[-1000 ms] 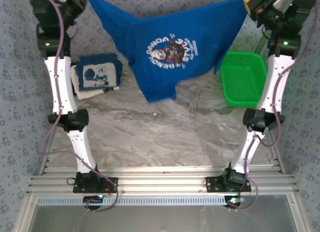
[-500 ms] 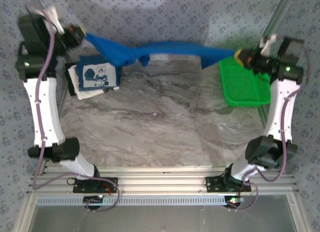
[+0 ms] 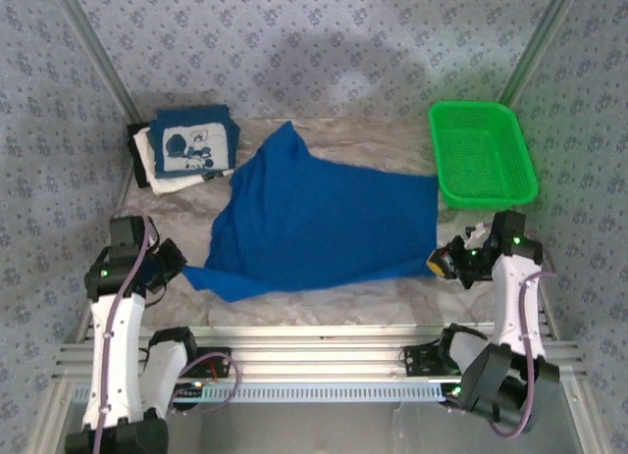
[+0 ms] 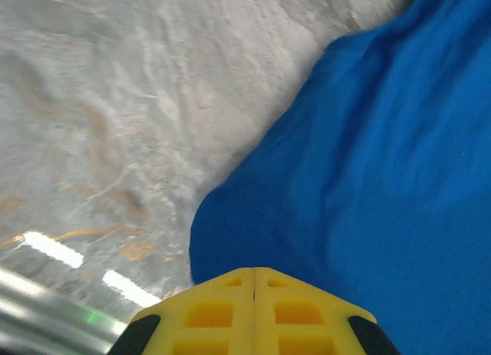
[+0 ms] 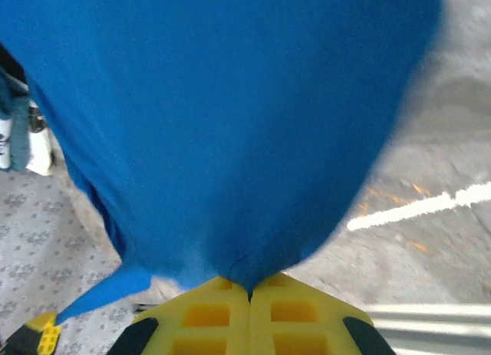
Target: Fold and stack the t-shirts
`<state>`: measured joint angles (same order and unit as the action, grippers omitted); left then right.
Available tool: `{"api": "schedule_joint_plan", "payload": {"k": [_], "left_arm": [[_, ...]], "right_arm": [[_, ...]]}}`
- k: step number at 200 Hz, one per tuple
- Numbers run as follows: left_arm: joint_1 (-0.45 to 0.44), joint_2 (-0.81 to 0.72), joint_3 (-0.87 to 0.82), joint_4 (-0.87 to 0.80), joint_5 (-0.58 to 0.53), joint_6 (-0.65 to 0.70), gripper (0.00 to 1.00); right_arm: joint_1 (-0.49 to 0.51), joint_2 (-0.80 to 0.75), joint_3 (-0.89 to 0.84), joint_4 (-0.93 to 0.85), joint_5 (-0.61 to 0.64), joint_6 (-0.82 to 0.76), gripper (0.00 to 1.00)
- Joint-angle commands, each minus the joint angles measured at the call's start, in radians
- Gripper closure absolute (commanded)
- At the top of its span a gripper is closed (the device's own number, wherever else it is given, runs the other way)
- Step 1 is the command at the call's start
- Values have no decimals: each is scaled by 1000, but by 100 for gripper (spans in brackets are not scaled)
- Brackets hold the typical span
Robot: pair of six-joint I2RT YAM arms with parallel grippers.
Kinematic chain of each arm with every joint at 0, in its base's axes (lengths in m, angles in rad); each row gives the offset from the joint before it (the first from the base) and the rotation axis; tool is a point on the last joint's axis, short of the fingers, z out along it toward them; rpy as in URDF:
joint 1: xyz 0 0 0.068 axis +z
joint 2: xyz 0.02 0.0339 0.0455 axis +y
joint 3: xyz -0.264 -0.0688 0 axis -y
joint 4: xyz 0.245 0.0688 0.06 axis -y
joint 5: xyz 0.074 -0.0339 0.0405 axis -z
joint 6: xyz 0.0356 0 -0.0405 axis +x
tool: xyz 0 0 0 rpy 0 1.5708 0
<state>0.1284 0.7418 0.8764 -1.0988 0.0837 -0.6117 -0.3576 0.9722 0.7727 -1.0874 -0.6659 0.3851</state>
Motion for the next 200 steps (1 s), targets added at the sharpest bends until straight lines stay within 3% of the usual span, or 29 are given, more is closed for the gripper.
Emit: {"api": "schedule_joint_plan", "payload": {"k": [1,38,64,108,149,200], "left_arm": [[0,58,23,-79,-104,-85,100],[14,23,-31,-71,-108,-162,100],[-4,60,-75,45,-24,-173,100],[-86,293,-10,213,5,-121,100],[-141,518,103,274,9,-59,100],[-170,669,177,291,46,9,100]], "right_arm": [[-4,-33,-4,-97,77,10,100],[-7,-56,9,-180,147,14,100],[-8,-45,-1,-153,169,49,100],[-9,42,7,-123,216,43,100],[-10,76,11,-124,295,55,100],[-5,102,16,-111,369,73,100]]}}
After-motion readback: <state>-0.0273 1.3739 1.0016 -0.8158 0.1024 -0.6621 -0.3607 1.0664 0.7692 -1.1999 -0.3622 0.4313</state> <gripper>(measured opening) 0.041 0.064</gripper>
